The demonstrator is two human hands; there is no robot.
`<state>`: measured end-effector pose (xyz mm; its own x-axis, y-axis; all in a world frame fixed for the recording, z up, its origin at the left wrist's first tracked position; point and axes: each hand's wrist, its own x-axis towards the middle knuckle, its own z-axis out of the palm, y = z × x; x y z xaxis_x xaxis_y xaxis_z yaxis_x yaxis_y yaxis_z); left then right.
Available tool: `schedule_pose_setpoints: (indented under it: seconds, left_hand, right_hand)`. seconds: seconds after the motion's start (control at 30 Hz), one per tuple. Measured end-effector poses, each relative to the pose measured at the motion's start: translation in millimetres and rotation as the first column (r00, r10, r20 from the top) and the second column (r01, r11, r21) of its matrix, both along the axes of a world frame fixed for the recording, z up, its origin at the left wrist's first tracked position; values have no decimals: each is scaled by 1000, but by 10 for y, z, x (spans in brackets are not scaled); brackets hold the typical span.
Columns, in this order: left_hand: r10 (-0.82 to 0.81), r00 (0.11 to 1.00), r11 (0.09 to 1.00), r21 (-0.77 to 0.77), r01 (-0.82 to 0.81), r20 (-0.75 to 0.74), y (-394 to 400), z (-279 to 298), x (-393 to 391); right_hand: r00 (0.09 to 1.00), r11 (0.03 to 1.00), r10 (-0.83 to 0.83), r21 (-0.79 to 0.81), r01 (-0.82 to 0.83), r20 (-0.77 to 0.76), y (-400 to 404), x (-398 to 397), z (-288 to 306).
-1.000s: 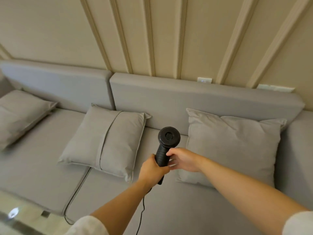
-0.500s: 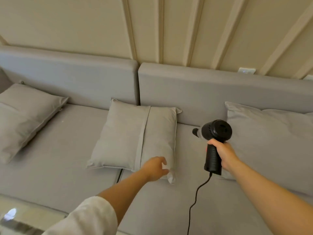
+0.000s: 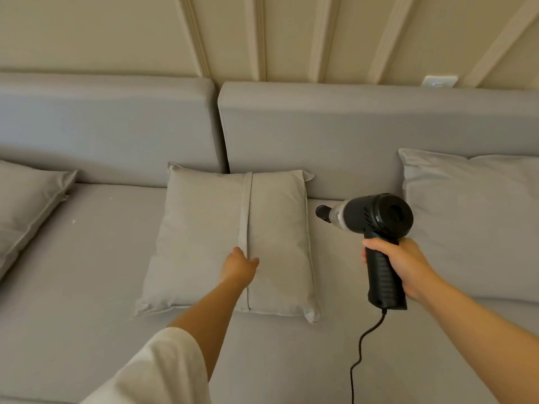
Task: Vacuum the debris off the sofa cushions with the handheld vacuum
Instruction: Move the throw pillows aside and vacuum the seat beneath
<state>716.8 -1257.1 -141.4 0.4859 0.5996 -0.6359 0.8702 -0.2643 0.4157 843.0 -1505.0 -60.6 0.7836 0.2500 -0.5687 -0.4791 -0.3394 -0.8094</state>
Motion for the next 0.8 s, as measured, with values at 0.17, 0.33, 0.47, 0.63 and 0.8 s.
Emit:
schedule_pose_setpoints:
  seconds: [0.17, 0.33, 0.47, 0.63, 0.8]
  left_hand:
    - [-19, 992, 983, 177, 41, -126, 324, -499, 128]
    - [-340, 872, 799, 381, 465, -353, 389, -821, 283]
    - [-285, 917, 880, 302, 366, -279, 436, -787, 409]
    - [-143, 990, 955, 266, 133, 16, 681, -219, 578]
    - [37, 964, 958, 266, -109, 262, 989, 672, 643]
  right_hand:
    - [1000, 999, -8, 48, 8, -3, 89, -30, -227]
    - [998, 997, -55, 49, 56, -35, 105, -61, -484]
    - [992, 994, -111, 14, 112, -56, 79, -109, -487]
    - [987, 987, -158, -22, 157, -9, -99, -16, -129]
    - [982, 981, -189, 45, 189, 13, -338, 112, 384]
